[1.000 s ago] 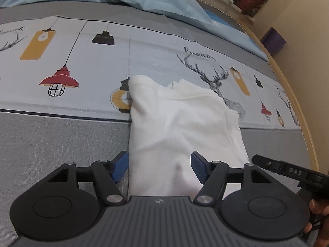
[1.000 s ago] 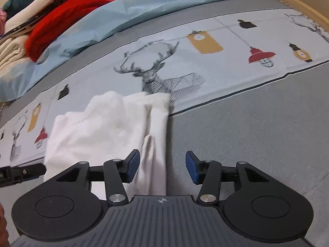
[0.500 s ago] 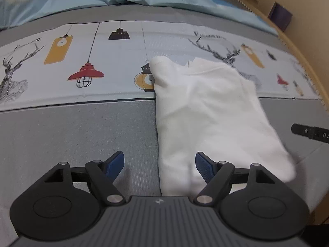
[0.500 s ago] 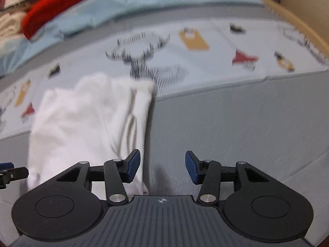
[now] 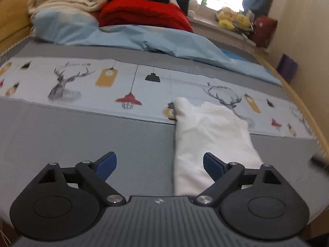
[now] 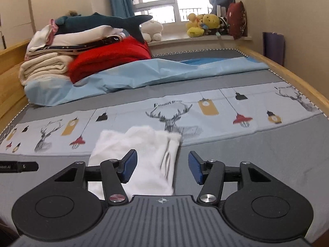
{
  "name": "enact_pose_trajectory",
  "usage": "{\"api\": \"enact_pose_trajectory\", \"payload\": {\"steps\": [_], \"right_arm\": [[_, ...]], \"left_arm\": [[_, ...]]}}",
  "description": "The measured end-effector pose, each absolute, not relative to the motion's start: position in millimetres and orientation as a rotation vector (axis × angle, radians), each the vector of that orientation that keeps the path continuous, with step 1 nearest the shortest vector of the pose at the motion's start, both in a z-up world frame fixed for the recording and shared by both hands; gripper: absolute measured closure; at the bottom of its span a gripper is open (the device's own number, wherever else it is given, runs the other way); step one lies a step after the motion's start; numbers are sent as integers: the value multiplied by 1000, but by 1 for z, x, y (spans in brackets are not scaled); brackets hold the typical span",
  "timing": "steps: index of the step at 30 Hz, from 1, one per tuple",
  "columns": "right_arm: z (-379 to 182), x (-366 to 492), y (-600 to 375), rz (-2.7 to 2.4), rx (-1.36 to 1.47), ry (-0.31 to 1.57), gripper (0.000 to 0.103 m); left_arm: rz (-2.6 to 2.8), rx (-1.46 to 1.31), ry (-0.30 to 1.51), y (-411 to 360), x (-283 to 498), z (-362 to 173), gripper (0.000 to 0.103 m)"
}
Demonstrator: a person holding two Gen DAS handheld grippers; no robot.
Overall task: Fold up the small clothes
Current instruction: 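Open both tools and release the folded shirt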
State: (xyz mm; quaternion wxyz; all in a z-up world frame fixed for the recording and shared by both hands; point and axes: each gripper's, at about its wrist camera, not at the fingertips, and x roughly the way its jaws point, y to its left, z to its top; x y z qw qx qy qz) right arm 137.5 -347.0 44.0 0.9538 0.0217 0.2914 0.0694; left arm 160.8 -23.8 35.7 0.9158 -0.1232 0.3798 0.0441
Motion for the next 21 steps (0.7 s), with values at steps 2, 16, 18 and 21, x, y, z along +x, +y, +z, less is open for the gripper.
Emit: {"api": "enact_pose_trajectory", "payload": {"steps": [2,16,18,21], "right_arm": [[39,127,-336,136,29,627,46],[19,100,-299,140,-65,664,32],[19,99,-295,140,-66,662,29],[18,97,-288,143,-85,667,29]], "left_arm": [[56,-266,753,-36,146,37,4],[20,-158,897,-95,128,-3,1],[18,-176,888,-94,127,-2,1],[20,-179,883,-94,128,-2,1]]}}
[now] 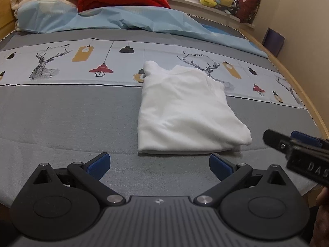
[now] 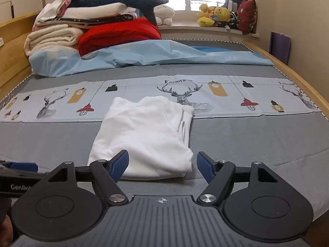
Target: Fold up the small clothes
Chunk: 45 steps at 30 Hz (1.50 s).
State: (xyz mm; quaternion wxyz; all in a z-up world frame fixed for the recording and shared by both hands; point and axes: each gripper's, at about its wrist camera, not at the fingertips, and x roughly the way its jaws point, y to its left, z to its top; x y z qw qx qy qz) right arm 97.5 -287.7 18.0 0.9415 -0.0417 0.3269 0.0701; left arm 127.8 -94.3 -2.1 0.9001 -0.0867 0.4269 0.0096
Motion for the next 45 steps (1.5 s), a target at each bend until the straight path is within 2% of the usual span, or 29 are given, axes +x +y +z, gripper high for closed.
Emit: {"api": "enact_pose_trajectory", "payload": {"steps": [45], "right_arm": [[-3,106,-276,117,-85,768,29]], "left_arm": [[7,-227,940,-92,136,-14,1]]}}
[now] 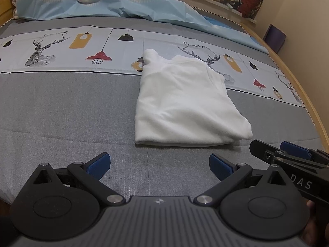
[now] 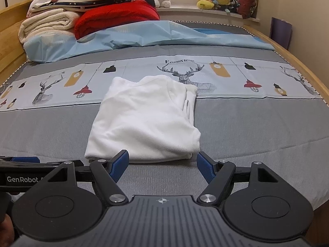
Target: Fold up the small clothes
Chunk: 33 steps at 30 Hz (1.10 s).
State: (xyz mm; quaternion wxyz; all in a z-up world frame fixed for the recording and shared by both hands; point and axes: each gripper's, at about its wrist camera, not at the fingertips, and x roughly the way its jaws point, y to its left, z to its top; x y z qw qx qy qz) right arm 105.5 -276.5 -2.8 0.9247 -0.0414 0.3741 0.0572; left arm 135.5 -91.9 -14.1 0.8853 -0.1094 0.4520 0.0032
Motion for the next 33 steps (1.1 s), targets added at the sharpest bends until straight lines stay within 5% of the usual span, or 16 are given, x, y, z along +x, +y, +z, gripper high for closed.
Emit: {"api": "enact_pose_trajectory", "payload": {"steps": [33], "right_arm": [[-9,108,-277,113,-85,787,29]], "left_arm": [[11,-232,957,-92,135,-20,1]]}}
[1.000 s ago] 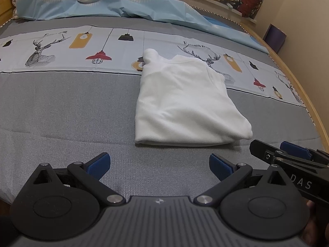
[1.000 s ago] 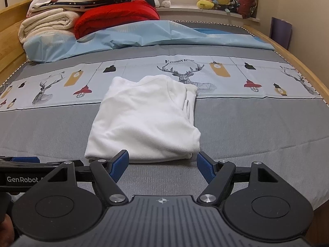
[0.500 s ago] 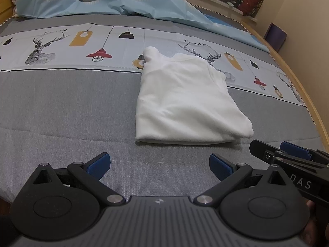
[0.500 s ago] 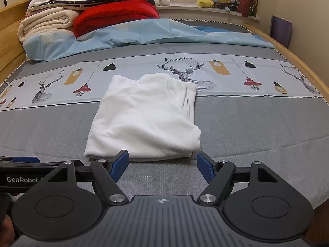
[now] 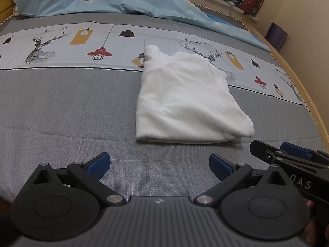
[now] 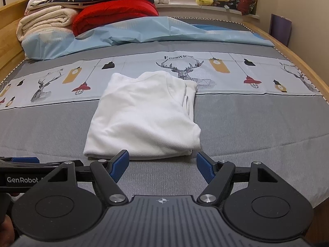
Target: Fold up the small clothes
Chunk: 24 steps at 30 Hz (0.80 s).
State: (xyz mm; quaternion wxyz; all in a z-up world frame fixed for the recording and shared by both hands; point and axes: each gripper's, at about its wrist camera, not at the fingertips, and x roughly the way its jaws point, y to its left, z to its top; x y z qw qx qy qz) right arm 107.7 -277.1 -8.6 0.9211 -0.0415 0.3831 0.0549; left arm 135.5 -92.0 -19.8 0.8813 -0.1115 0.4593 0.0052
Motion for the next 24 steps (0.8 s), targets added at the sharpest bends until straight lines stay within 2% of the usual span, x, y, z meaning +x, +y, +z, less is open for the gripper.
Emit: {"api": "enact_pose_trajectory", "payload": {"steps": [24], "right_arm": [[-9,109,-278,111,-84,794,30]], "left_arm": [[12,-234,961,-92,136,-21,1]]}}
